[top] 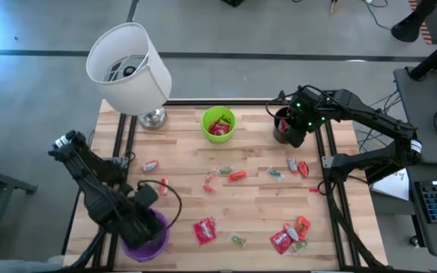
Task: Sort candy
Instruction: Put the orange candy into the black bucket
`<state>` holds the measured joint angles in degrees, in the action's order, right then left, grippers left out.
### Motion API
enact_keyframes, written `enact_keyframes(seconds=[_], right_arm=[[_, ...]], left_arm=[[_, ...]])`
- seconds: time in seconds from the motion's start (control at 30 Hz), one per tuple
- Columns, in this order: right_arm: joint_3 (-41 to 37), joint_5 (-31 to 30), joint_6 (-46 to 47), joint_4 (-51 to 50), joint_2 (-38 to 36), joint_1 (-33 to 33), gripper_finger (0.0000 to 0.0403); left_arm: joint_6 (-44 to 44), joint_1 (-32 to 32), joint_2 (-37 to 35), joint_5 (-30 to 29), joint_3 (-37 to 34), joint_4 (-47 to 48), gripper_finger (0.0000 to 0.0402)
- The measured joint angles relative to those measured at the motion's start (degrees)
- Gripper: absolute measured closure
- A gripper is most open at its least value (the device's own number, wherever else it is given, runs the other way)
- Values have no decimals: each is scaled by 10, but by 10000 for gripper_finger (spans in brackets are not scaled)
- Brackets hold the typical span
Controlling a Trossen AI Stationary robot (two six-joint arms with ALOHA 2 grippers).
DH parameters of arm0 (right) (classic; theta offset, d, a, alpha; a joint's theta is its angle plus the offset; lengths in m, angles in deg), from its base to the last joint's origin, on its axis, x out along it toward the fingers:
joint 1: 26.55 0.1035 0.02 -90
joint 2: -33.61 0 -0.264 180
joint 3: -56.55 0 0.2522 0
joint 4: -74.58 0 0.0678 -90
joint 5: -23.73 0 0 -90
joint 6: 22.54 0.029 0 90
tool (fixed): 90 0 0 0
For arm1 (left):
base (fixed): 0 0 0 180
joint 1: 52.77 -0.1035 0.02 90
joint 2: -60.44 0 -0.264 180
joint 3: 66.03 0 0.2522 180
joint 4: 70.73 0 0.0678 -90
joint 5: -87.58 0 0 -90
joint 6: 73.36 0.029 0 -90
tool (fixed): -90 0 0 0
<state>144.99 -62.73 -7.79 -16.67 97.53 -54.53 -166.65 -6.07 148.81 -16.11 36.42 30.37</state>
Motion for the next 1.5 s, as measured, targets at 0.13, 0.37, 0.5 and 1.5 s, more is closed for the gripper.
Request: enact_keyframes(seconds=[0.13, 0.37, 0.5, 1.5], right_arm=[[0, 14, 26, 0, 0, 3, 239], [0, 14, 83, 4, 0, 57, 239], [0, 14, 142, 7, 0, 113, 239], [-157, -152, 628, 64, 0, 379, 239]], left_arm=[[36, -26, -1, -9, -1, 27, 299], [141, -72, -5, -63, -7, 27, 299], [208, -105, -5, -81, -15, 27, 300], [379, -159, -201, -143, -149, 23, 300]])
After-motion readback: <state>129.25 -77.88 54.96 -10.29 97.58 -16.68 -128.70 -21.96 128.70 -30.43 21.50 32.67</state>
